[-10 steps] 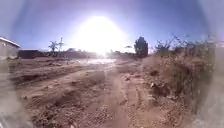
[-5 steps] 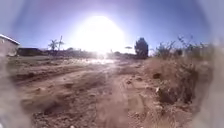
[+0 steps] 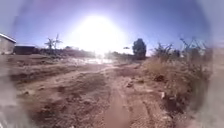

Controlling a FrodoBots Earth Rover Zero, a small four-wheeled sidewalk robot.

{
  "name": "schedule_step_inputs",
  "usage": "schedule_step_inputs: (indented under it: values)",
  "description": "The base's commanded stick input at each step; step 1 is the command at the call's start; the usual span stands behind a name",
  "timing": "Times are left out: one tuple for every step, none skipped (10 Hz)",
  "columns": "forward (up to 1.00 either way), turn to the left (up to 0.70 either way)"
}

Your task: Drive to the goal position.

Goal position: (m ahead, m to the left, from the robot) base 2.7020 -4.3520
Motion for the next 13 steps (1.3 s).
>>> schedule_step_inputs:
  values:
    - [0.50,0.00]
    - [0.50,0.00]
    - [0.50,0.00]
    - [0.50,0.00]
    - [0.50,0.00]
    - [0.50,0.00]
    - [0.50,0.00]
    - [0.50,0.00]
    - [0.50,0.00]
    - [0.50,0.00]
    - [0.50,0.00]
    - [0.50,0.00]
    - [0.50,0.00]
